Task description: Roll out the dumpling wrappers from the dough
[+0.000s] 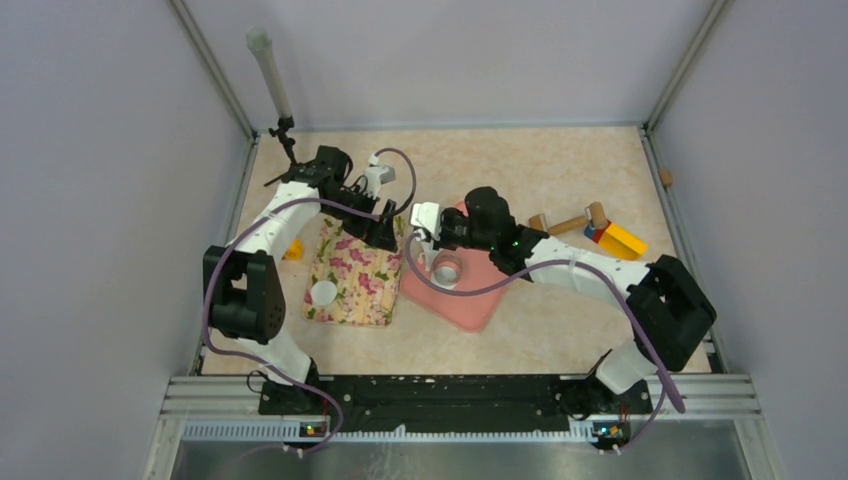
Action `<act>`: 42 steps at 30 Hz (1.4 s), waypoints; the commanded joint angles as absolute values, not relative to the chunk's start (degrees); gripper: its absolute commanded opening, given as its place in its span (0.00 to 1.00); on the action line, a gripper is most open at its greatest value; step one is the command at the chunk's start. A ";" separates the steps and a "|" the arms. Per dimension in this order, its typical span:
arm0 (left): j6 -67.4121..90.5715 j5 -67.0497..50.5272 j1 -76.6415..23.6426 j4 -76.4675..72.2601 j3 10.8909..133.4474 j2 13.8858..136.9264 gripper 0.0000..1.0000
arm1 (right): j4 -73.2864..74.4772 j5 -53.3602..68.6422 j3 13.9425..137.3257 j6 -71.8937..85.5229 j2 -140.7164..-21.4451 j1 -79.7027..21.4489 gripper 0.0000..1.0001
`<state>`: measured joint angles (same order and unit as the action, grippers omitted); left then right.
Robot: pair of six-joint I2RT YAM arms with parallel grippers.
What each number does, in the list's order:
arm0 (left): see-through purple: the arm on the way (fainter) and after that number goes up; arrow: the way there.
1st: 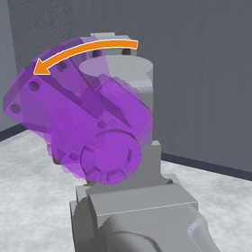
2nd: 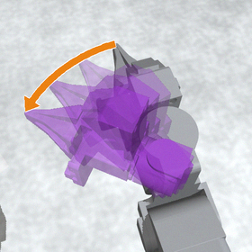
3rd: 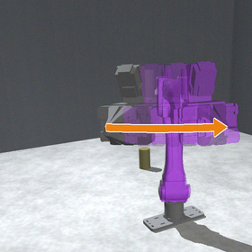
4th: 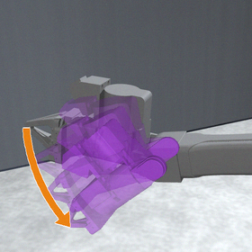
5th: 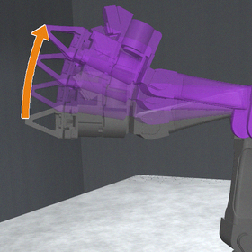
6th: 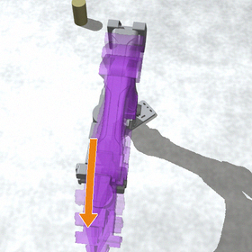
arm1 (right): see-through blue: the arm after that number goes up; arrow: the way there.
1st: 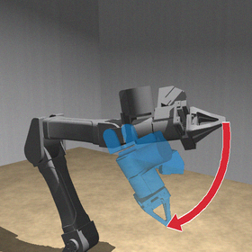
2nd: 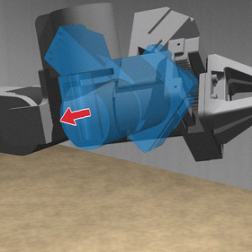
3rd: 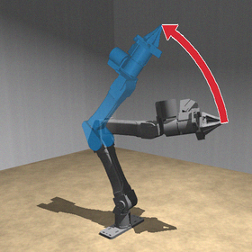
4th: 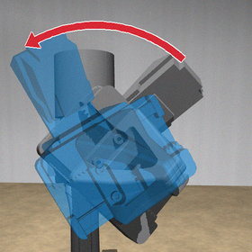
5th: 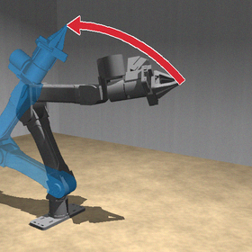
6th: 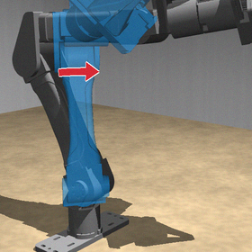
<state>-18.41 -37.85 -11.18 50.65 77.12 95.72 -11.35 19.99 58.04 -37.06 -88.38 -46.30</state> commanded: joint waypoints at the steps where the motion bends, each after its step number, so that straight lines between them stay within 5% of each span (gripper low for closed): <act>1: -20.28 -40.39 -10.81 51.48 76.71 93.16 0.99 | -15.86 15.05 59.40 -38.83 -87.37 -45.53 0.00; 16: -20.46 -40.83 -10.81 51.08 76.36 92.59 0.99 | -11.87 26.76 66.43 -18.86 -87.75 -44.65 0.00; 42: -20.55 -41.58 -10.81 50.03 75.33 92.15 0.99 | -10.86 6.23 60.44 -29.79 -89.51 -43.69 0.00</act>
<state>-19.46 -39.68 -11.14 51.05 75.53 94.96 -9.87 11.84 62.48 -26.09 -92.55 -44.95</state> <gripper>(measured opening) 0.986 0.163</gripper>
